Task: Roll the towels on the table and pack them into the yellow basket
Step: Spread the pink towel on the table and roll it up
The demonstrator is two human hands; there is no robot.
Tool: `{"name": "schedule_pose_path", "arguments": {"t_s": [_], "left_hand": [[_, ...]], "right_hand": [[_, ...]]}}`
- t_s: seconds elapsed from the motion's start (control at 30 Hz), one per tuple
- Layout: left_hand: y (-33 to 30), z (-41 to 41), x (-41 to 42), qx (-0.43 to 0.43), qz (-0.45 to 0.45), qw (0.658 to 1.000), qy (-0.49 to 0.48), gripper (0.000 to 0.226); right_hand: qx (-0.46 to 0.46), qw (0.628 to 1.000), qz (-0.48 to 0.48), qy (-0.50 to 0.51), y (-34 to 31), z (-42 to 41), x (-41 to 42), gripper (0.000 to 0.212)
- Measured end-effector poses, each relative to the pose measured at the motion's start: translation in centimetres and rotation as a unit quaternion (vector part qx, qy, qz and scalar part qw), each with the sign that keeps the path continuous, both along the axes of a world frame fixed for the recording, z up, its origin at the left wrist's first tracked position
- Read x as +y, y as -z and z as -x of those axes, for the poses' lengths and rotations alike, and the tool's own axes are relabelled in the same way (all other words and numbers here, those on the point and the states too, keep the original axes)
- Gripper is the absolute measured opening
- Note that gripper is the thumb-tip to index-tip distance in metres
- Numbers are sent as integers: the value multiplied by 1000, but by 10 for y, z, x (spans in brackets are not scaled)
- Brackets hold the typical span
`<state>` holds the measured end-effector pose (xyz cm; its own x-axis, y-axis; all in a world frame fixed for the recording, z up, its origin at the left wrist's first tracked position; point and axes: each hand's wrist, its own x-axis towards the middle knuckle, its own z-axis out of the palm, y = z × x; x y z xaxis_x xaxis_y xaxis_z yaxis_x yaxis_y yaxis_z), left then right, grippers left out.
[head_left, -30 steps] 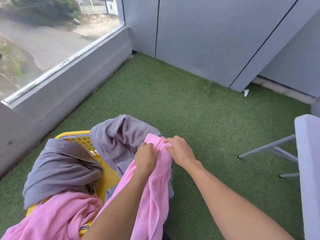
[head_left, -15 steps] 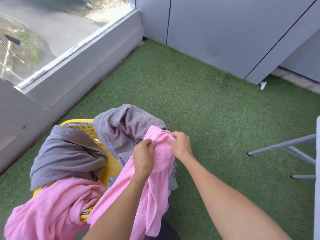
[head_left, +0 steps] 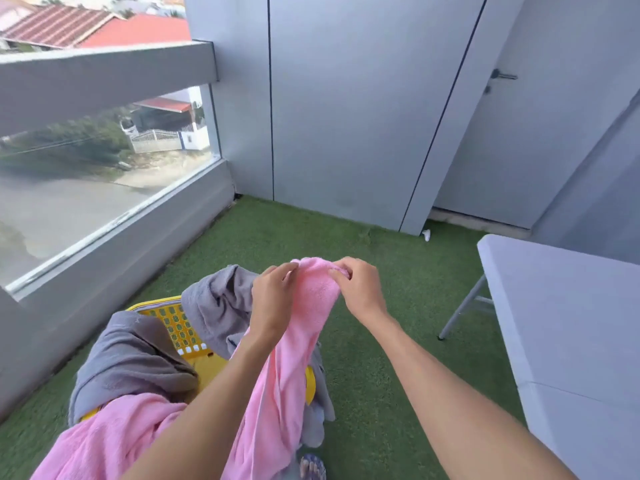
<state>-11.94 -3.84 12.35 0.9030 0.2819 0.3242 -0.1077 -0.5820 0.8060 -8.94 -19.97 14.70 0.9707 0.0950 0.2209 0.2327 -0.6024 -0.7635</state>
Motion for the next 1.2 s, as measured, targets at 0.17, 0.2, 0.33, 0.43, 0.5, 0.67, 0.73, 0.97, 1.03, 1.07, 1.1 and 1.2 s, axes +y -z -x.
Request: {"name": "schedule_pose_path", "arguments": {"t_s": [0.17,0.2,0.33,0.43,0.5,0.67,0.73,0.97,1.03,1.07,1.1,1.2], "left_hand": [[-76,46,-44,-67,-33,993,88,26],[-92,54,-54,-71,-20,992,107,29],[-148,72,-96,-133,-54,975,168,23],[-182,72,-126,-162,-82,958,221,21],[-200,70,-146,-180,-111,941,266,20],[-214,70,-186,-205,-164,906,331,20],[-212,64,-197,-204,-163,900,349,20],[-201,5,-236,-204,-152,895,366,15],[-197,-22,-250,-191,-133,898,373,13],[-197,-36,-258,-182,-114,900,378,13],[-198,-49,-265,-167,-91,903,384,12],[-206,-86,-287,-105,-40,914,391,11]], "right_hand": [[-53,998,-3,35,-62,70,-56,20],[-61,997,-7,44,-74,82,-67,23],[-100,993,-28,64,-126,125,-111,30],[-95,992,-43,66,-155,147,-147,30],[-66,995,-50,55,-164,154,-172,20],[-1,994,-110,29,-170,157,-212,30],[18,992,-123,25,-168,151,-219,24],[79,967,-239,-21,-158,92,-260,31],[95,968,-230,-30,-160,63,-272,32],[93,970,-224,-29,-163,49,-279,30],[90,971,-218,-30,-167,34,-286,28],[91,976,-195,-37,-175,-8,-311,30]]}}
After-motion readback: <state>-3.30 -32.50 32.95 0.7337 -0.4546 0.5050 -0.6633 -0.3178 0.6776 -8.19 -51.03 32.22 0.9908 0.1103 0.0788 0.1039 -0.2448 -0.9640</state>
